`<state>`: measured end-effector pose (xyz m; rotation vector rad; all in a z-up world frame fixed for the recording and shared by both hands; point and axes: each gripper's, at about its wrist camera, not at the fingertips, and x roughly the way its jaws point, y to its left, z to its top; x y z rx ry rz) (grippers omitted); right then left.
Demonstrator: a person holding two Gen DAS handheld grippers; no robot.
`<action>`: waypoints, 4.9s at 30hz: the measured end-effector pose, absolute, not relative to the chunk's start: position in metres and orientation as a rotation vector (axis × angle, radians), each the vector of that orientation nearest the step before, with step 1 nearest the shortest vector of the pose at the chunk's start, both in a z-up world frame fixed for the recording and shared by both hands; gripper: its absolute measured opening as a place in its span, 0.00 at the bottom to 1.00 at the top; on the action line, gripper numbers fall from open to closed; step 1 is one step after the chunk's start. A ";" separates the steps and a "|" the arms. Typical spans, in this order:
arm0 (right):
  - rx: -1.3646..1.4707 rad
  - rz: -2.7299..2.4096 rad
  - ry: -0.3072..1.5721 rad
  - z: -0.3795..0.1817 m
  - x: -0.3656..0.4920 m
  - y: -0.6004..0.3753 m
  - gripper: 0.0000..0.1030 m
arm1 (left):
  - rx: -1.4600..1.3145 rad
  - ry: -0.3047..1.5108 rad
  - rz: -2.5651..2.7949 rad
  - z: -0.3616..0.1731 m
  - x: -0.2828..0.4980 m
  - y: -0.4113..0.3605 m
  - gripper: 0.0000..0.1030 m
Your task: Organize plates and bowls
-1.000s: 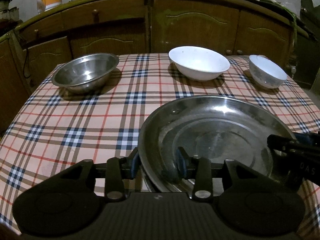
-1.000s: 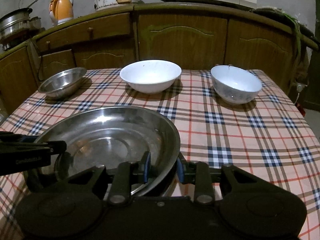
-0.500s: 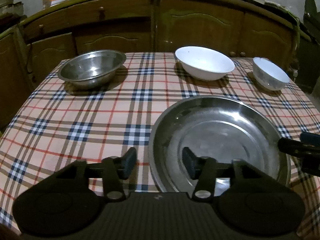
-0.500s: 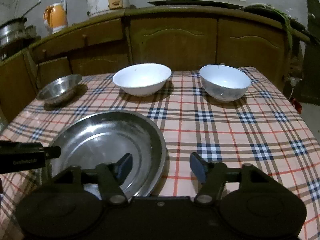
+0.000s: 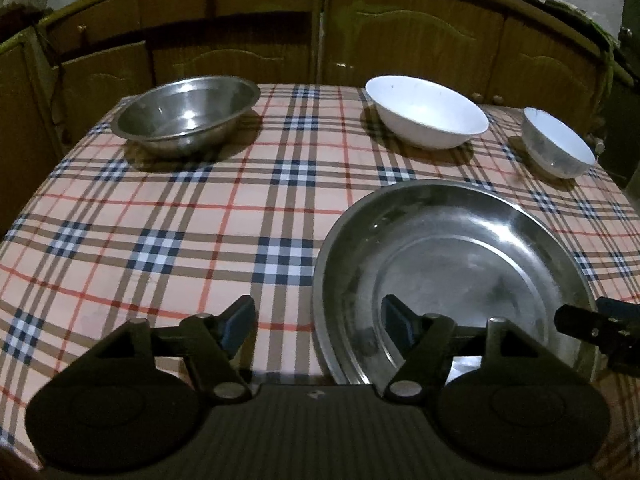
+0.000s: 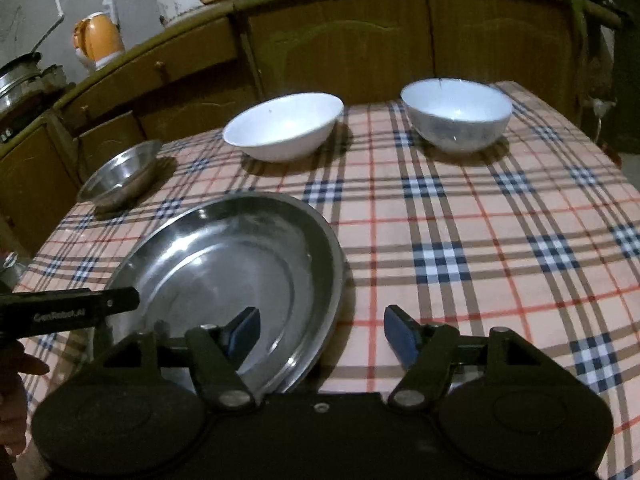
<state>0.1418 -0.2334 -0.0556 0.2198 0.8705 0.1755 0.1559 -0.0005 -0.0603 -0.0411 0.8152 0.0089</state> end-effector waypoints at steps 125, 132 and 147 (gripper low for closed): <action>0.184 0.179 0.557 0.092 0.021 -0.279 0.49 | 0.023 0.544 -0.131 0.068 0.055 -0.083 0.65; 0.169 0.202 0.566 0.093 0.024 -0.263 0.49 | 0.018 0.536 -0.106 0.069 0.052 -0.071 0.65; 0.150 0.262 0.592 0.088 0.030 -0.229 0.49 | -0.018 0.538 -0.047 0.067 0.050 -0.040 0.65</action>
